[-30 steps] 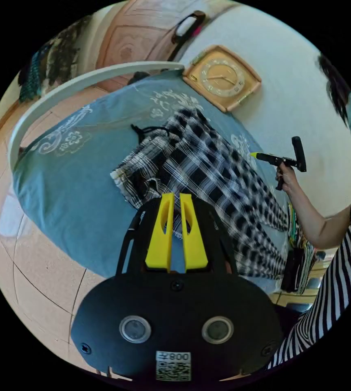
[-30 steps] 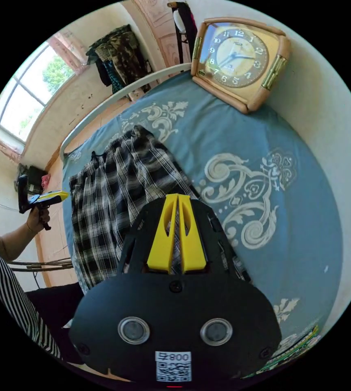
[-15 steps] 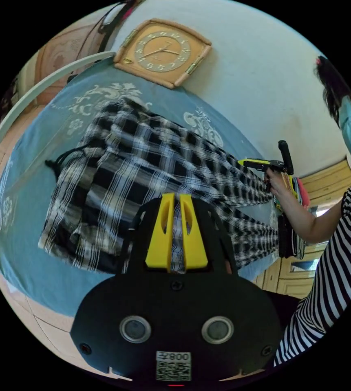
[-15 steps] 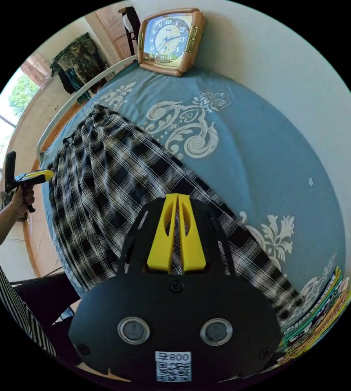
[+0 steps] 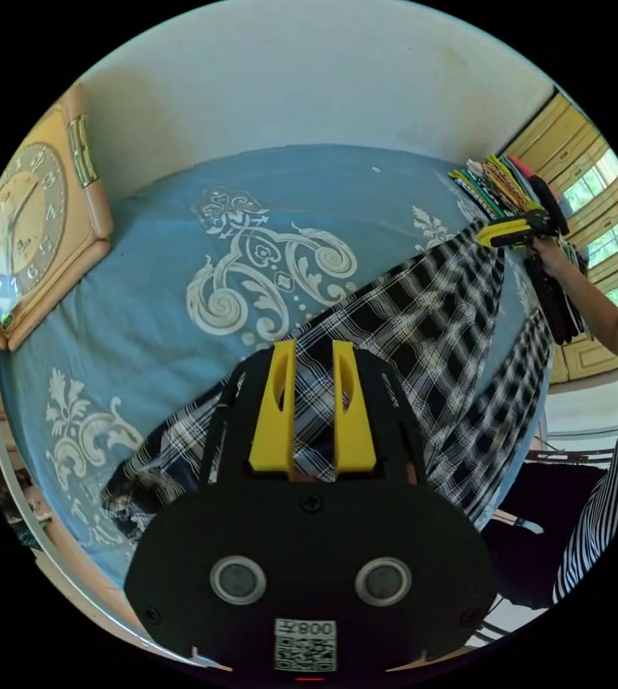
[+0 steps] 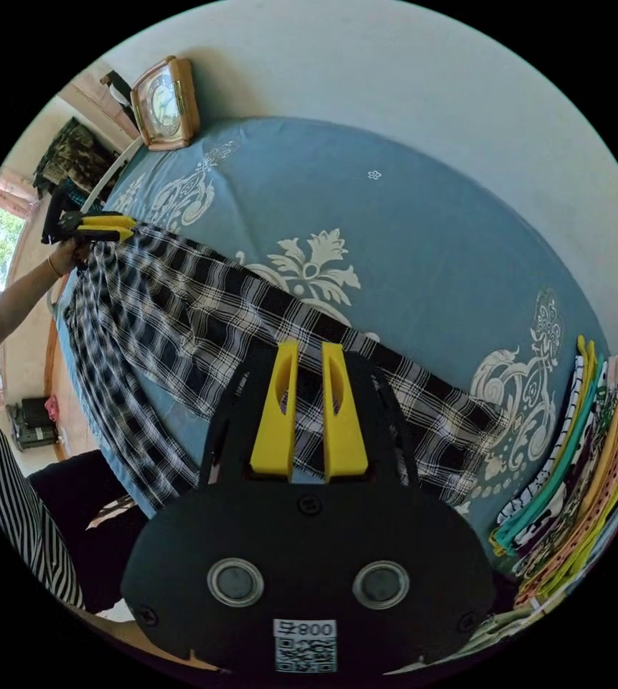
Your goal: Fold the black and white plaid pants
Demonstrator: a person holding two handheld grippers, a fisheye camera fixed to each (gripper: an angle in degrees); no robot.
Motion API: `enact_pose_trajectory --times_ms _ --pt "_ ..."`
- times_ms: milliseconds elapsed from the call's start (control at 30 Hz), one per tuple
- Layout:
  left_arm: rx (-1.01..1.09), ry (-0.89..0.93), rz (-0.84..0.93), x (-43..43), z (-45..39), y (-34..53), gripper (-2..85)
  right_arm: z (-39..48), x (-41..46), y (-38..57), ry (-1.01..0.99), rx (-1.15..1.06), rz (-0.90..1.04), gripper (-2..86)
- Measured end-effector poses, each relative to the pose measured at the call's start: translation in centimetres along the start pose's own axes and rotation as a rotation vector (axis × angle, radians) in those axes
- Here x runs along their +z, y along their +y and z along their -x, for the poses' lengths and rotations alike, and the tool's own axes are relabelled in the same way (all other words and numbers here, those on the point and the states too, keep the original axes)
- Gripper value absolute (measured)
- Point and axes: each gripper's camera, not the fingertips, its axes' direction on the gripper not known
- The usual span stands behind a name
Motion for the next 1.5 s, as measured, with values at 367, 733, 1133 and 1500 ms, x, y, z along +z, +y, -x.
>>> enact_pose_trajectory --times_ms 367,733,1133,1500 --pt "0.196 -0.137 0.240 1.9 -4.8 -7.5 8.8 3.3 -0.4 -3.5 0.079 -0.279 0.122 7.7" --pt "0.133 -0.102 0.259 1.5 -6.9 -10.2 2.4 5.3 -3.7 -2.7 0.109 -0.332 0.141 3.8" --pt "0.060 -0.085 0.118 -3.2 -9.5 -9.6 0.8 6.8 -11.1 2.4 0.047 -0.223 0.063 0.6" --pt "-0.027 0.018 0.098 -7.0 -14.9 -2.0 0.7 13.3 -16.9 15.0 -0.051 -0.050 -0.015 0.4"
